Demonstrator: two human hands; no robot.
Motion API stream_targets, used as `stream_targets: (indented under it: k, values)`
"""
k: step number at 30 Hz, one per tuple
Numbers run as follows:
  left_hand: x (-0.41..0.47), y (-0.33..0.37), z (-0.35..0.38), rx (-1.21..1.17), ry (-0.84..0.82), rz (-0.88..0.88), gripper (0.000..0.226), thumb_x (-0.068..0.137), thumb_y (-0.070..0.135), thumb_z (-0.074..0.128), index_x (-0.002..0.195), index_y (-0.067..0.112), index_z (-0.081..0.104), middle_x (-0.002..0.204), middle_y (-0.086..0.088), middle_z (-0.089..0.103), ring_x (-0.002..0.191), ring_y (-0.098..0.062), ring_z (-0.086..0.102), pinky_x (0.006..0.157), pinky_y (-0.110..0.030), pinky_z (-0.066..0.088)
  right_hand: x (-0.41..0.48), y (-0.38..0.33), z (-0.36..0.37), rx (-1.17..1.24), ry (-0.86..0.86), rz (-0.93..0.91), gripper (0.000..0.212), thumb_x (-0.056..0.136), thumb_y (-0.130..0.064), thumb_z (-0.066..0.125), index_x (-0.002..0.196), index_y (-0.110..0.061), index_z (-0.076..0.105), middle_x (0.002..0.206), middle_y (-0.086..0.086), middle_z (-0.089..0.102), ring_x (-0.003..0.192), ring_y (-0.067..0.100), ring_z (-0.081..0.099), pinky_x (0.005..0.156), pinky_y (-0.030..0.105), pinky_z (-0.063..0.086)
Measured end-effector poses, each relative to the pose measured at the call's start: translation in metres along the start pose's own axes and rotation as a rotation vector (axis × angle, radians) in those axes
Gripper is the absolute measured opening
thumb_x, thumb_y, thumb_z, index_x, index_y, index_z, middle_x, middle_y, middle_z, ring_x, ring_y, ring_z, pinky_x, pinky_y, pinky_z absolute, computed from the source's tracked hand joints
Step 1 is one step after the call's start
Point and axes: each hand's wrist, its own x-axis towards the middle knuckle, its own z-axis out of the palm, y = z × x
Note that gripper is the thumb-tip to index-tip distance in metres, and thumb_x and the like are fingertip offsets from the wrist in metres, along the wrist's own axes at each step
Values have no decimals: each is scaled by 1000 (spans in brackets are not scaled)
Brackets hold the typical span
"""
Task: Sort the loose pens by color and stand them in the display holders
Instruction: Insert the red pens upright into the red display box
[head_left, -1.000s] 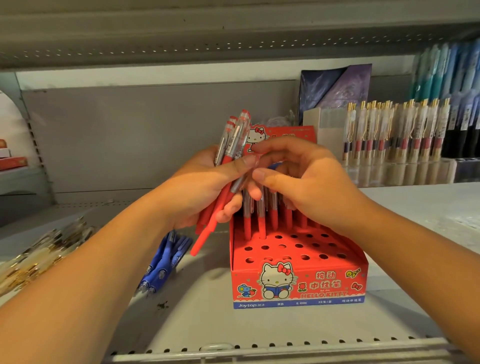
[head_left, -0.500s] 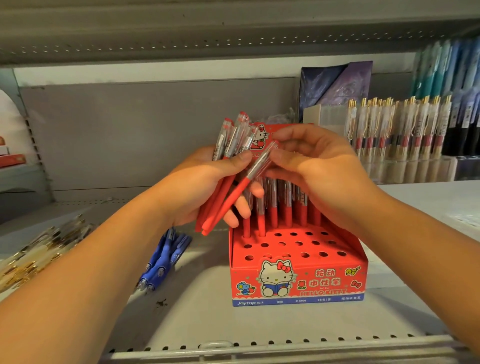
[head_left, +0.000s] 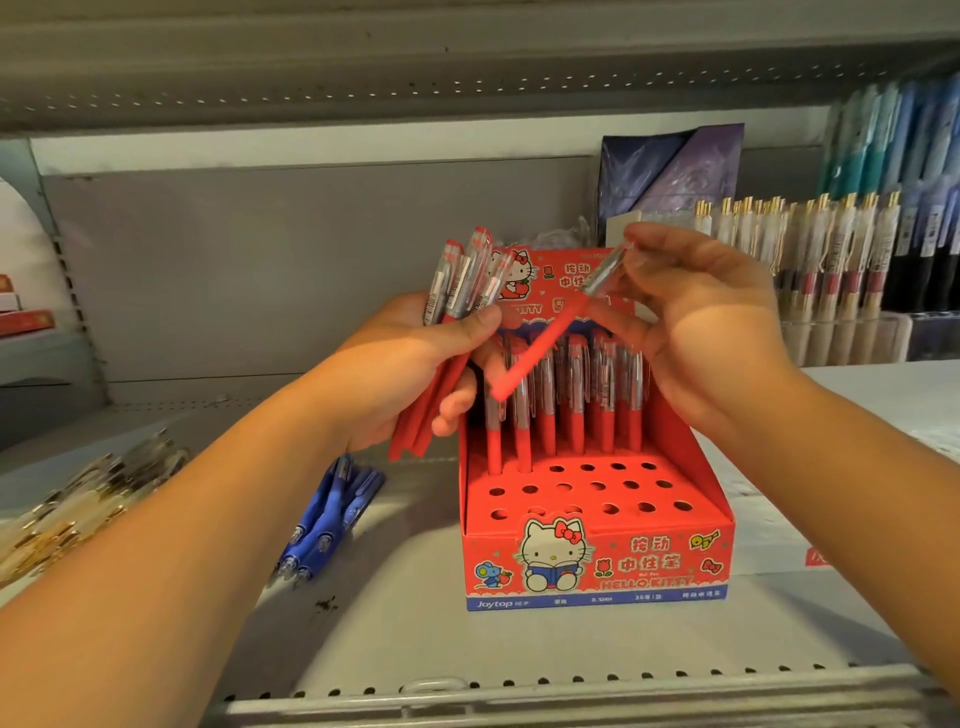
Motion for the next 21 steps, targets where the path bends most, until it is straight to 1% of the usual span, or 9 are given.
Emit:
stream_targets:
  k: [2,4,6,7,9,12,14,17,21]
  values:
    - [1,0,0,-20,13,-17,35,97,32,49,75,5,48,44,1,50,34,-7,29,35,-16,27,2,-1,-3,-45,24,13,19,95,6,52,100,-8,65,78,5,66,69,16,66,65,36,61]
    - [1,0,0,-36,28,-32,34,95,36,51,73,11,47,46,4,45,36,-6,24,36,-15,22,3,1,-3,-173,10,0,22,95,6,52,97,-11,66,80,3,65,68,14,66,59,30,59]
    - [1,0,0,-58,24,-51,34,93,41,52,71,16,55,48,5,42,37,-7,23,36,-14,21,2,5,-1,-303,-29,-38,23,94,8,52,97,-8,68,79,2,64,65,13,65,52,27,58]
    - [0,1,0,-78,13,-62,33,92,42,53,70,19,61,50,4,42,37,-7,23,36,-14,20,1,8,0,-353,-49,-64,21,95,8,52,99,-6,68,78,1,64,65,14,64,51,29,59]
    - [-1,3,-1,-126,-30,-96,35,91,40,52,67,17,62,49,4,41,36,-6,23,36,-14,18,0,12,2,-442,-82,-140,22,94,7,53,95,-9,68,79,-1,65,75,23,66,60,40,61]
    - [-2,6,-2,-166,-65,-135,32,90,28,43,67,6,41,43,4,42,33,-6,26,33,-15,18,-1,13,2,-511,-112,-221,33,93,8,55,85,-22,67,81,-4,67,83,27,67,75,53,58]
    - [-2,7,-1,-148,-47,-108,31,96,22,37,69,7,39,42,4,42,32,-7,27,33,-16,20,-1,14,1,-524,-130,-252,36,92,8,56,84,-25,67,81,-6,66,82,25,66,76,56,57]
    - [-2,7,3,-102,4,2,29,102,14,39,76,4,41,44,1,47,33,-8,30,34,-16,24,-2,16,0,-517,-157,-281,37,92,8,56,84,-26,66,83,-5,67,83,26,68,74,55,58]
    - [-1,5,3,-107,32,74,19,101,12,46,86,0,47,58,-5,59,36,-12,38,35,-20,32,-5,18,1,-553,-226,-309,36,91,8,59,87,-27,66,86,-2,66,82,25,65,78,53,57]
